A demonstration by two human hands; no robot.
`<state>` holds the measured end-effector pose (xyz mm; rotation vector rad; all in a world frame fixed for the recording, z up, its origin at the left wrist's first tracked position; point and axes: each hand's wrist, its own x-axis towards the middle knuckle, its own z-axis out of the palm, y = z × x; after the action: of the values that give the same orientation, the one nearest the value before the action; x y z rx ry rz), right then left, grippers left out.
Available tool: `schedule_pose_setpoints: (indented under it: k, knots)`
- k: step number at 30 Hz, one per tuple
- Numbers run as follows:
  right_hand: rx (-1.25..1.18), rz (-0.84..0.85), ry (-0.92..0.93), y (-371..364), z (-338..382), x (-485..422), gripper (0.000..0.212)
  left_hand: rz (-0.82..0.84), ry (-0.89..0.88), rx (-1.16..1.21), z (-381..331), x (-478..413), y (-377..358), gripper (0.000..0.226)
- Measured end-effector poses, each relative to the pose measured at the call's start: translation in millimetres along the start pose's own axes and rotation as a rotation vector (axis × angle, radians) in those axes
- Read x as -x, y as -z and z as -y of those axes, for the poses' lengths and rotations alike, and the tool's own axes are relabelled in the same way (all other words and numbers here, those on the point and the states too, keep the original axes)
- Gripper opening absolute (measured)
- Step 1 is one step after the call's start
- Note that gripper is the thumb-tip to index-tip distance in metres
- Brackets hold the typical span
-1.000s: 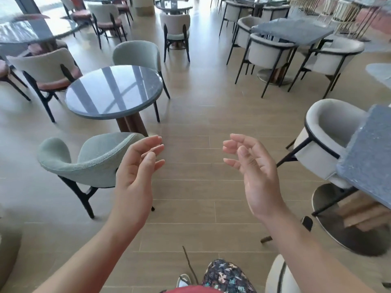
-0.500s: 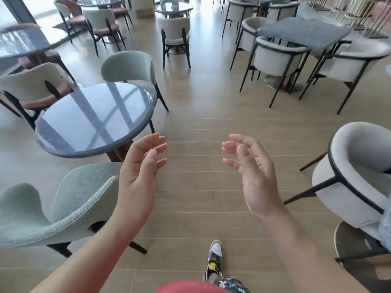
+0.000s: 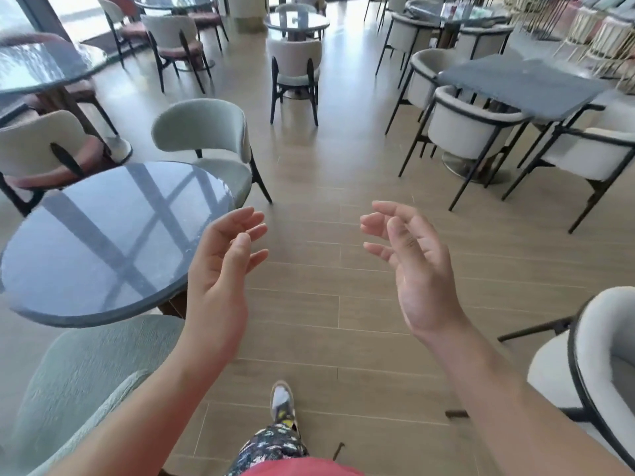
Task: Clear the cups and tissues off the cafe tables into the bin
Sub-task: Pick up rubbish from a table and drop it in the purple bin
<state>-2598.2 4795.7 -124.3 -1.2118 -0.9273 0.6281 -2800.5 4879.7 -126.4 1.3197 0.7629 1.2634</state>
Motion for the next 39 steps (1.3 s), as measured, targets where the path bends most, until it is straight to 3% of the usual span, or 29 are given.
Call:
schedule_pose_setpoints:
  k: [19, 25, 31, 36, 39]
  knots:
    - [0.005, -0.102, -0.017, -80, -102, -374, 0.049, 0.062, -0.071, 0.090, 95, -398, -37, 0.029]
    - [-0.006, -0.114, -0.041, -76, -137, -475, 0.046, 0.078, -0.026, 0.058, 132, -496, -63, 0.026]
    - [-0.051, -0.114, -0.049, -64, -190, -589, 0.065, 0.050, -0.021, 0.055, 181, -601, -107, 0.024]
    - [-0.074, -0.091, -0.047, -42, -219, -719, 0.063, 0.005, -0.031, 0.018, 212, -713, -158, 0.023]
    - [-0.063, -0.045, -0.021, -30, -224, -797, 0.048, -0.012, -0.047, 0.015, 224, -773, -188, 0.027]
